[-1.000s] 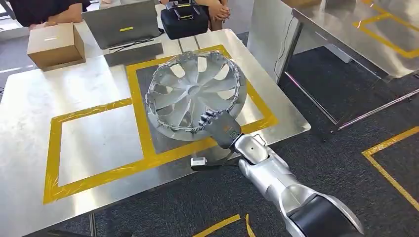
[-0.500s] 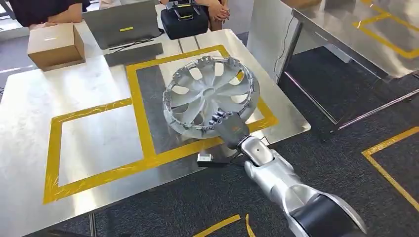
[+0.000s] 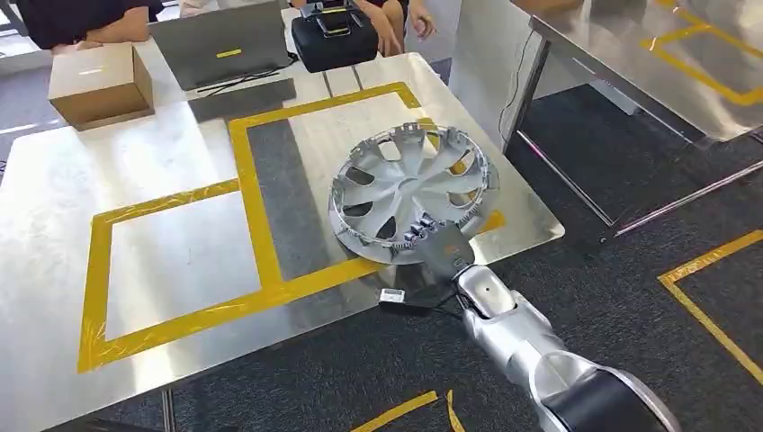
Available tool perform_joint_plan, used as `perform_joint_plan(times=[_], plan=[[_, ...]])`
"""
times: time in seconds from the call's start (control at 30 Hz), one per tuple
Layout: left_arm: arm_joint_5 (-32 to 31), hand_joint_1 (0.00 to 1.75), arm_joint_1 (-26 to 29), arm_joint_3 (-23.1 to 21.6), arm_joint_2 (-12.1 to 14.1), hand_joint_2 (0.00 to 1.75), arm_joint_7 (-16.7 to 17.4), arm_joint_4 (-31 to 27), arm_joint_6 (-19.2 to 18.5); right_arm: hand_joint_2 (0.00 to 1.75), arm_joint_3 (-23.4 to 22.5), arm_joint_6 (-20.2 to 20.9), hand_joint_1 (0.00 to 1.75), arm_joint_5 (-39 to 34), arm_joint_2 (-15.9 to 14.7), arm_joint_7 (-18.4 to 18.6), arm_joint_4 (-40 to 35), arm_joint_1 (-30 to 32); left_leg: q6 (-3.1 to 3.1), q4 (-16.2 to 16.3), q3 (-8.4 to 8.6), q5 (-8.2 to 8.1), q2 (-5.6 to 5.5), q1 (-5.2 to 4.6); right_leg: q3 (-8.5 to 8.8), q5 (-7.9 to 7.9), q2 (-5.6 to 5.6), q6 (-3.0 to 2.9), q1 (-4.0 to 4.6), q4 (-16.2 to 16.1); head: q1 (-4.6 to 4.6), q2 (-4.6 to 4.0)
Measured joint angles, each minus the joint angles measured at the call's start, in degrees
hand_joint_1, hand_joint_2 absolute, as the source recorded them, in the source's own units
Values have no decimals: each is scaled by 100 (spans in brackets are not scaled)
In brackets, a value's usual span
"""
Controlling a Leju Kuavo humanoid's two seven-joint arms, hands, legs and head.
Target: Take the parts from the cabinet and place them on the table.
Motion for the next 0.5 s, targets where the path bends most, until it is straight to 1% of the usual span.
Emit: perform_joint_plan(times=[0.13,0.17,0.33,0.5], plan=[[-98,0,6,-57,0,175,101,-2,177,175,-24,-13,0,33,7,-68,-37,-10,0,0,4,0,-1,1,7,0,-2,0,1,0,0,0],[-72,0,8,-57,0,0,105,-2,177,175,-24,-11,0,52,7,-90,-37,-4,0,0,5,1,-2,1,8,0,-3,0,1,0,0,0],[76,0,11,-57,0,0,103,-2,105,175,-68,-13,0,85,70,-142,-37,-19,0,0,11,1,-1,1,13,0,-3,0,1,1,2,0],[87,0,31,-57,0,0,219,-2,153,175,-77,-11,0,129,131,-142,-37,-30,0,0,17,1,-1,0,21,0,-3,0,1,1,0,0]])
